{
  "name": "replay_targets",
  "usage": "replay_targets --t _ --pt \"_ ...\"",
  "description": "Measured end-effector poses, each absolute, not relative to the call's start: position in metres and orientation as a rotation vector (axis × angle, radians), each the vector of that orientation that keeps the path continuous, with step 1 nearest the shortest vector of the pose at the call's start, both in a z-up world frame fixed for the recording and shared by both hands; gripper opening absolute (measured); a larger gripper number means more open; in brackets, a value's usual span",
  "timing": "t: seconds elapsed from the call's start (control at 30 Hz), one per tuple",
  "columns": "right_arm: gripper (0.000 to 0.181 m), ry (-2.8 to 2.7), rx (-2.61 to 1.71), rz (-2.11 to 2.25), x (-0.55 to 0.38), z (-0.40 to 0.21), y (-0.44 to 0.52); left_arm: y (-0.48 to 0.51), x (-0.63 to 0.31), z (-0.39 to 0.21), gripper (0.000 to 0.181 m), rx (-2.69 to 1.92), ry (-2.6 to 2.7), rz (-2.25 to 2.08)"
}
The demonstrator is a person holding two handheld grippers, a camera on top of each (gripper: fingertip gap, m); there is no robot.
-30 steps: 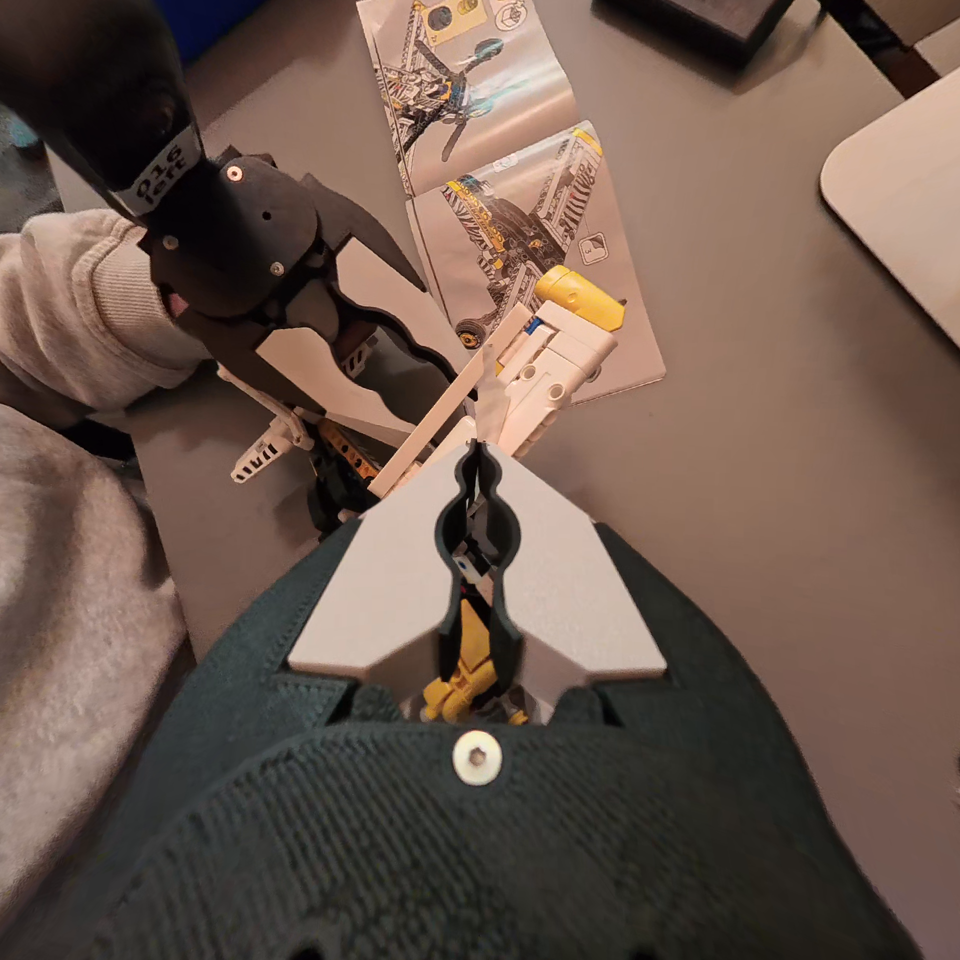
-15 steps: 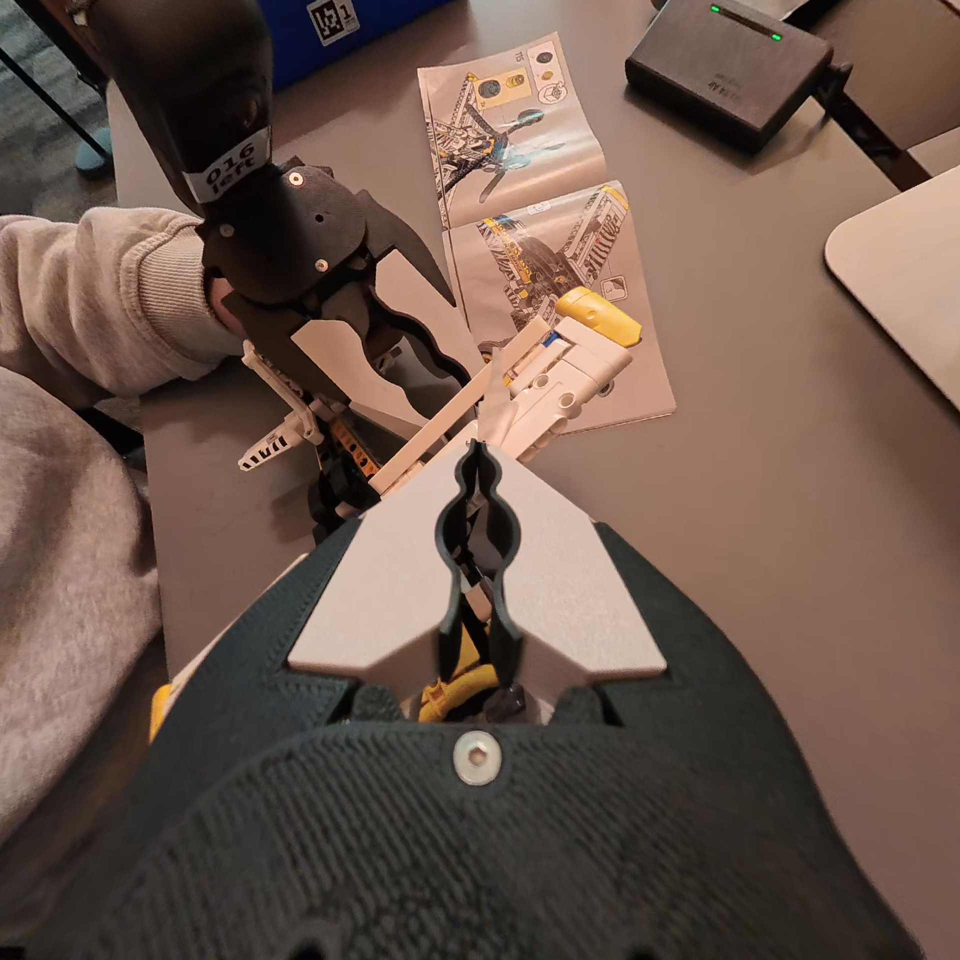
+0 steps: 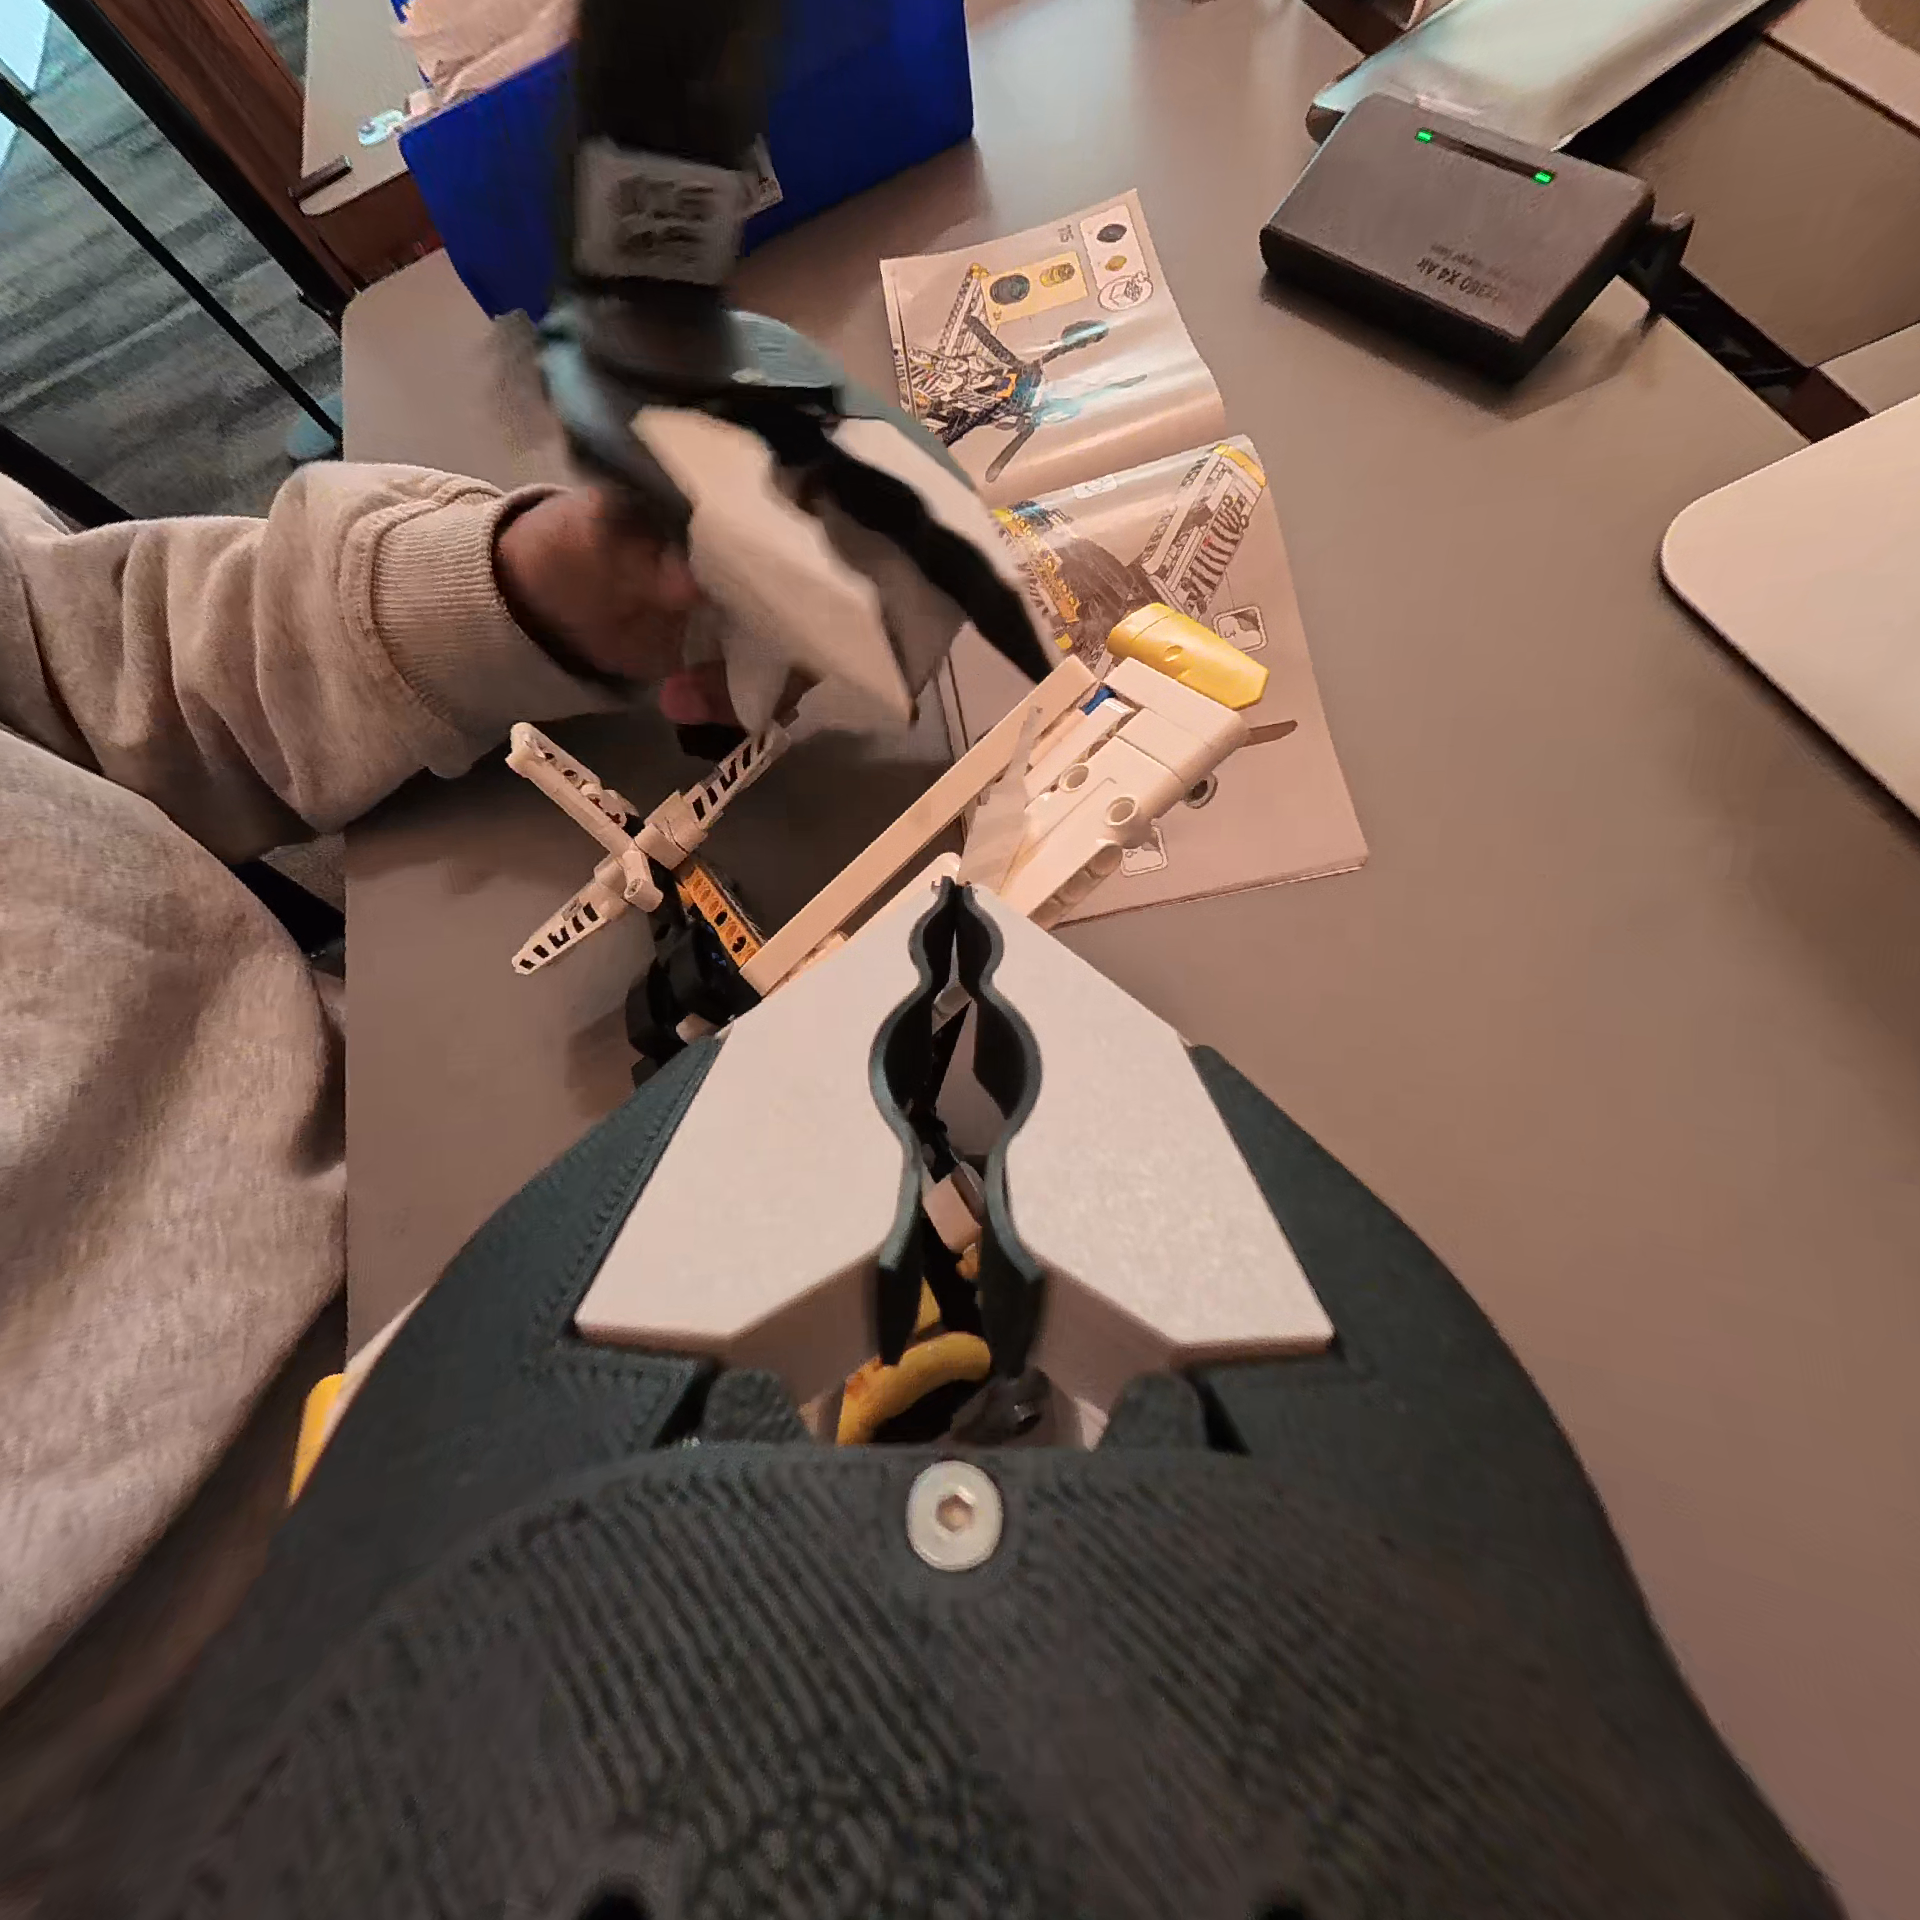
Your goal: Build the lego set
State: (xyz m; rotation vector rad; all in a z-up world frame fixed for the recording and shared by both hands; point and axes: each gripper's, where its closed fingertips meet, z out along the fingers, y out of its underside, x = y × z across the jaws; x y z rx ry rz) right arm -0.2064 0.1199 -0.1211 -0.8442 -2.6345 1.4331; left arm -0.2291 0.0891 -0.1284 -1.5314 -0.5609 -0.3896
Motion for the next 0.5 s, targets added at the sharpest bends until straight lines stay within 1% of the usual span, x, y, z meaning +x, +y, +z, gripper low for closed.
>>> replay_targets --t 0.03,0.07,0.1,0.17,0.23,0.27,0.3,0.4,0.5 --pt "0.0 -2.633 -0.828 1.433 -0.207 -0.121 0.12 0.09 -0.233 -0.127 0.042 -1.486 -0.618 -0.507" --pt "0.0 -2.633 -0.812 1.428 -0.207 -0.121 0.119 0.092 -0.236 -0.125 0.054 -1.446 -0.652 -0.636" --pt "0.0 -2.636 -0.795 1.418 -0.207 -0.122 0.119 0.095 -0.239 -0.126 0.058 -1.416 -0.69 -0.751" --pt "0.0 -2.641 -0.773 1.374 -0.209 -0.124 0.119 0.102 -0.241 -0.132 0.056 -1.39 -0.731 -0.908" --pt "0.0 -2.633 -0.755 1.303 -0.214 -0.129 0.121 0.106 -0.243 -0.138 0.034 -1.41 -0.749 -0.949" --pt "0.003 -2.635 -0.741 1.279 -0.215 -0.13 0.121 0.107 -0.244 -0.142 0.021 -1.436 -0.751 -0.94" --pt "0.004 -2.644 -0.731 1.264 -0.216 -0.132 0.121 0.108 -0.245 -0.144 0.015 -1.463 -0.753 -0.919" --pt "0.007 -2.652 -0.698 1.215 -0.218 -0.133 0.12 0.107 -0.248 -0.149 0.015 -1.514 -0.739 -0.877" --pt "0.016 -2.585 -0.638 1.168 -0.229 -0.126 0.122 0.105 -0.247 -0.148 0.015 -1.512 -0.731 -0.88"
